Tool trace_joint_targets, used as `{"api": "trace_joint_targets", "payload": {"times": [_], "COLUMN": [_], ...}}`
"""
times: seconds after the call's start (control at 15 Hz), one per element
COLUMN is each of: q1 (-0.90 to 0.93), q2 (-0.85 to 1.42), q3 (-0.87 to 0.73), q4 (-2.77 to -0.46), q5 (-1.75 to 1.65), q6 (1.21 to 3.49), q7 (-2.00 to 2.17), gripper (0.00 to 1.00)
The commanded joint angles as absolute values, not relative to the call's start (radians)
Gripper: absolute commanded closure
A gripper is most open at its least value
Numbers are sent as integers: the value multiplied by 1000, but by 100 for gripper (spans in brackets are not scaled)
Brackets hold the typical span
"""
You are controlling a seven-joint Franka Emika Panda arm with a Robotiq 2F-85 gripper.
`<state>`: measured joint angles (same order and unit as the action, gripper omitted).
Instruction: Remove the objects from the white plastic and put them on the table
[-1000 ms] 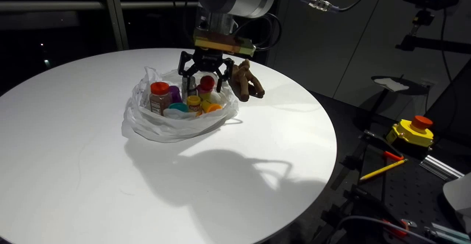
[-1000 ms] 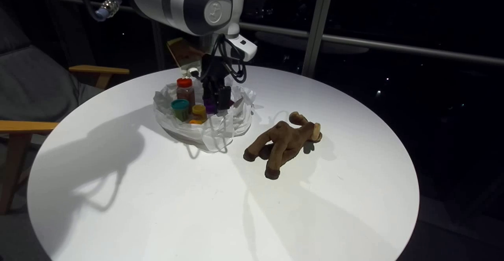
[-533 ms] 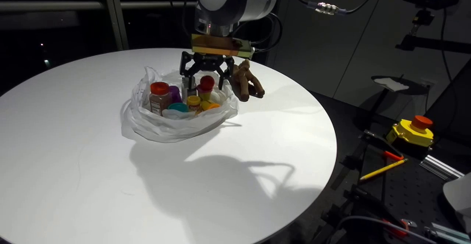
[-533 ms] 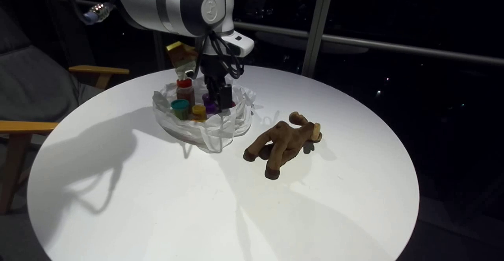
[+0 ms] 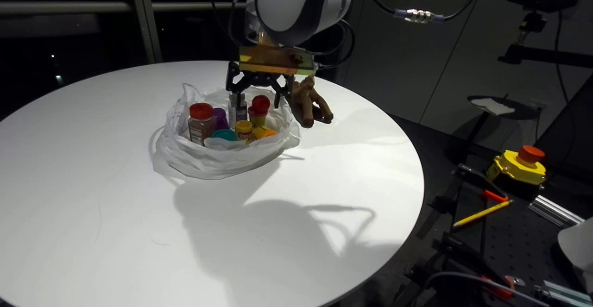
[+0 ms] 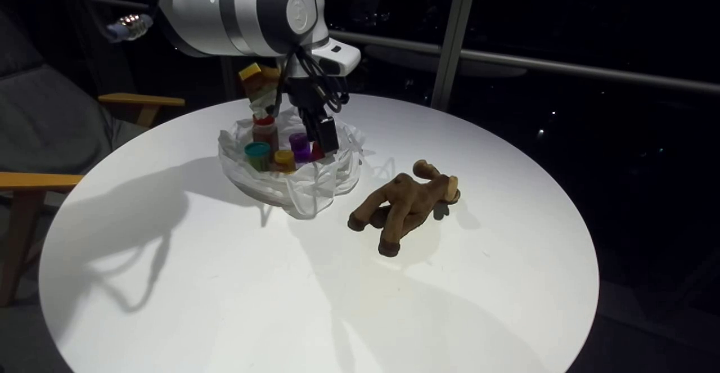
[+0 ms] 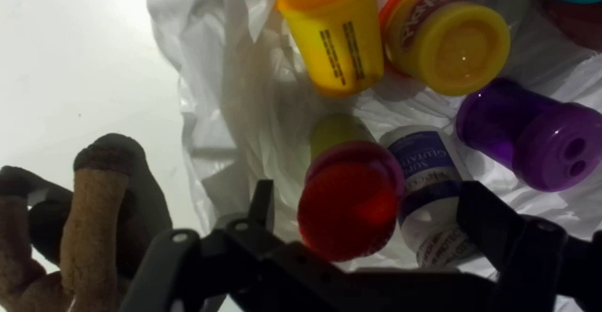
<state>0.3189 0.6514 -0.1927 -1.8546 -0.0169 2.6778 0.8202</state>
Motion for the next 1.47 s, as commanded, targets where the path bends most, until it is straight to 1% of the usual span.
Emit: {"api": "trace_joint_targets", "payload": {"times": [0.0, 0.07, 0.13, 0.47, 0.73, 0.87, 1.07, 1.2, 1.4], "q1": [345, 344, 339, 338, 331, 333, 295, 289, 227], "q2": [624, 626, 626, 623, 582, 523, 378, 272, 158], "q3": [-218, -218, -213, -216, -203, -193, -122, -102, -72], "q4": [-1890, -1893, -1896, -1907, -1942, -1986, -2099, -2189, -2297], "q5": [-55, -54, -48, -48, -42, -47, -25, -33, -9], "q6": [2721, 2725, 2729, 2743, 2734, 2715, 2671, 2631, 2540], "q7": [875, 878, 877, 890, 875, 858, 762, 730, 659], "gripper": [9, 25, 35, 78, 78, 78, 79, 79, 79]}}
